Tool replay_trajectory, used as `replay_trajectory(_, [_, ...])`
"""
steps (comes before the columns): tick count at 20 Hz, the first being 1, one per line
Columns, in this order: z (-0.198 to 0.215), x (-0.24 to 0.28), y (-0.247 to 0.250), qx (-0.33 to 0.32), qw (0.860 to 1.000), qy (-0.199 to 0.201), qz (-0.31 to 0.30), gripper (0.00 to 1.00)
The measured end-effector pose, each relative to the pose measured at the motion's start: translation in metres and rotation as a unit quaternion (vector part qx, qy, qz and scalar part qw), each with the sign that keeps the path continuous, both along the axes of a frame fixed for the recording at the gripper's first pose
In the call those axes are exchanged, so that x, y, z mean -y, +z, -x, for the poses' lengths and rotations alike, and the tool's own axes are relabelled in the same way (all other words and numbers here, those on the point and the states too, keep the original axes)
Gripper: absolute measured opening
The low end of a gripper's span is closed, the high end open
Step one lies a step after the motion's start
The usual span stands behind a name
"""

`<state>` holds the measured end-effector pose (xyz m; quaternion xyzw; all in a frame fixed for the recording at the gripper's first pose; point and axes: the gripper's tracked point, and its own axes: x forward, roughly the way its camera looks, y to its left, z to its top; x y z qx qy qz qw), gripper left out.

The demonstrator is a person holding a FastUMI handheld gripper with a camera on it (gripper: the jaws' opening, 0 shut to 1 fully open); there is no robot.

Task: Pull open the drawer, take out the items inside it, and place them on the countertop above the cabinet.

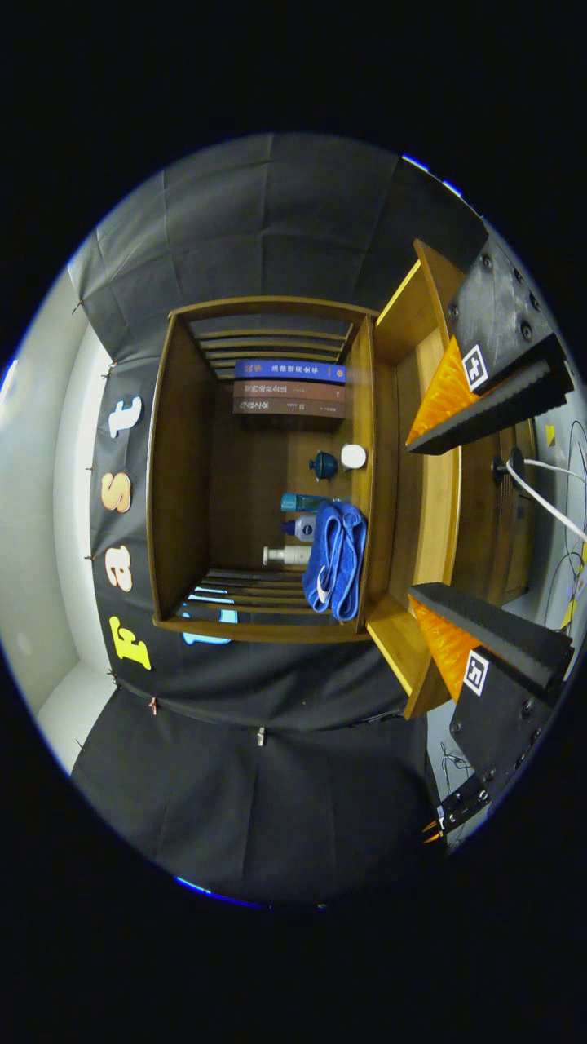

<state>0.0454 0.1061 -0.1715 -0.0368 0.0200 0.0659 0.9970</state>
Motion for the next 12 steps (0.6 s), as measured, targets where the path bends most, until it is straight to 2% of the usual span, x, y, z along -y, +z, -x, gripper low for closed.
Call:
replay_trajectory(5, [-0.014, -0.045, 0.011, 0.004, 0.998, 0.027, -0.049, 0.99])
replay_trajectory(7, [-0.016, -0.052, 0.016, 0.009, 0.998, 0.027, -0.048, 0.99])
replay_trajectory(12, [-0.015, -0.017, 0.034, 0.020, 0.999, -0.004, -0.035, 0.99])
